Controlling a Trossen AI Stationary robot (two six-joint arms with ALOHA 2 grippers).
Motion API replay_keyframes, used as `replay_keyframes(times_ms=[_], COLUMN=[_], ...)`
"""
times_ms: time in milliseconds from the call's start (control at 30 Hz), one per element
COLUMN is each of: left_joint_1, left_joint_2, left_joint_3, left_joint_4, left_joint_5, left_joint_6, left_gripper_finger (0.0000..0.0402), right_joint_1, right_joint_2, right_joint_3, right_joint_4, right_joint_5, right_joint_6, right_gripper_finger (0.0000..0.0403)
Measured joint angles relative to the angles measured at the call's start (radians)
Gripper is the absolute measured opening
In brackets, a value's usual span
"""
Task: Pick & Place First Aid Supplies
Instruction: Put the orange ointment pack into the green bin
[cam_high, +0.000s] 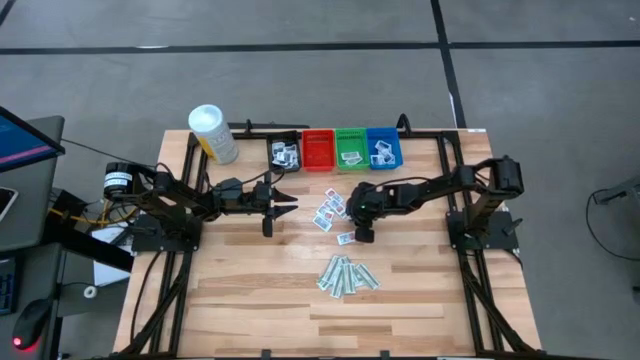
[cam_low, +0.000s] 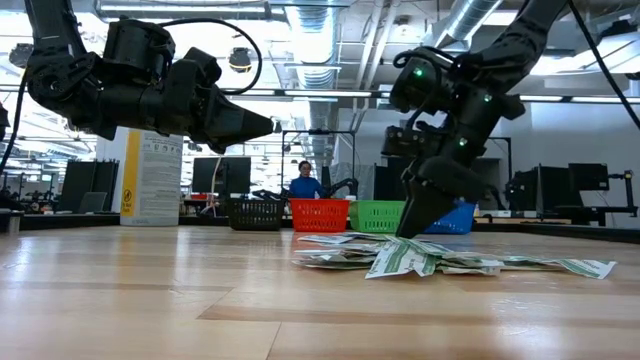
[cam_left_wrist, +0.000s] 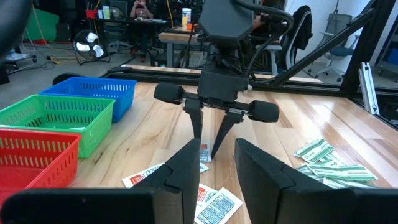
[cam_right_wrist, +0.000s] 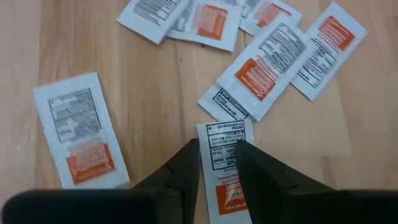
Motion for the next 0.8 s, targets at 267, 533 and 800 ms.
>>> replay_keyframes(times_ms=[267, 533, 800], left_joint_1=[0.0, 0.0, 0.0], left_joint_2=[0.0, 0.0, 0.0], left_joint_3=[0.0, 0.0, 0.0], left_joint_4=[0.0, 0.0, 0.0], left_joint_5=[0.0, 0.0, 0.0], left_joint_6=[0.0, 0.0, 0.0], left_gripper_finger=[0.0102, 0.0102, 0.0102], right_joint_1=[-0.001, 0.02, 0.008], right_joint_2=[-0.098, -0.136, -0.069], right_joint_3=[-0.004, -0.002, 0.0], right_joint_4=[-0.038, -0.042, -0.009], right_joint_5=[0.015, 0.008, 0.008], right_joint_6=[-0.001, -0.003, -0.002], right_gripper_finger=[0.0089, 0.0081, 0.0139])
